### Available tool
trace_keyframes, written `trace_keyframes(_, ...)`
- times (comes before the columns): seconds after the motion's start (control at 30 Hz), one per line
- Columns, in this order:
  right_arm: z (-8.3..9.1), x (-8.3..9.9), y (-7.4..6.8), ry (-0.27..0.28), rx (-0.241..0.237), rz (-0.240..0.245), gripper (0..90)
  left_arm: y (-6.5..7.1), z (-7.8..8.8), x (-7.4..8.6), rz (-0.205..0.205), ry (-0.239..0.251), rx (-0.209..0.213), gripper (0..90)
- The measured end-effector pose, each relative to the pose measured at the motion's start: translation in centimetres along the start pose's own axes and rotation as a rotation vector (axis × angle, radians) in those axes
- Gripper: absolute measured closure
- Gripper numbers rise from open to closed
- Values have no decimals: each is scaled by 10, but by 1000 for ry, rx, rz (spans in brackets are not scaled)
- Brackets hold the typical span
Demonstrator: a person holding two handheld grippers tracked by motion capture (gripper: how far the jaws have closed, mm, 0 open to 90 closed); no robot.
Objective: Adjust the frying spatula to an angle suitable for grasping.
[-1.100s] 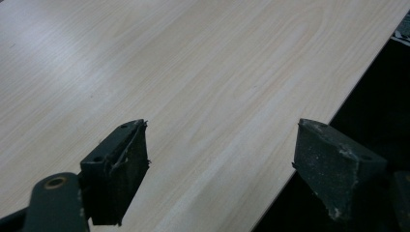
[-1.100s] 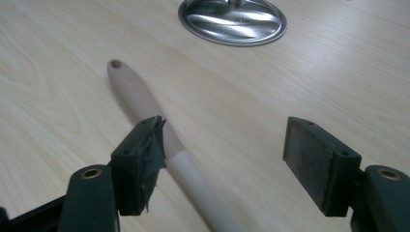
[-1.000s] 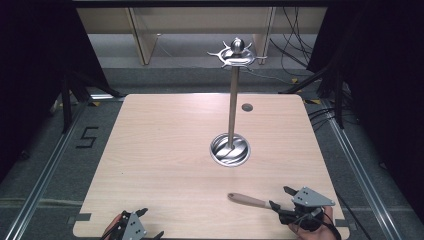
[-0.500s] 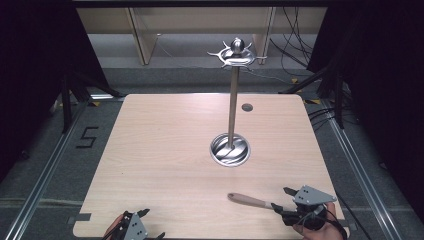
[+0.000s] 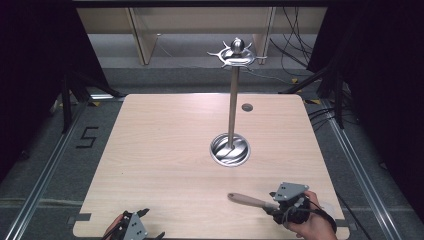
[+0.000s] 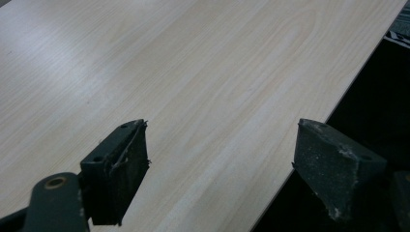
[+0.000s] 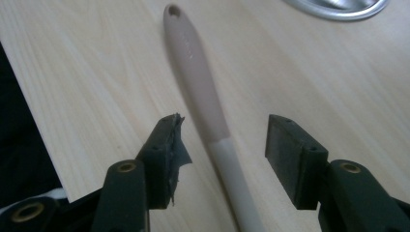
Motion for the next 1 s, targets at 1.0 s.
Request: trace_keyframes(1.0,-27,-11,15,-322,-108,39,672,0,0,0,-10,0,-7,190)
Point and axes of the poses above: each handheld gripper's, and its own axes: z roughly backward along the jaws, x roughly out of its underside, y roughly to its right, the point moved 7 cm from there along -z, roughly forward along the jaws, and after that the axes turned 13 degrees about -x, right-handed, at the moved point
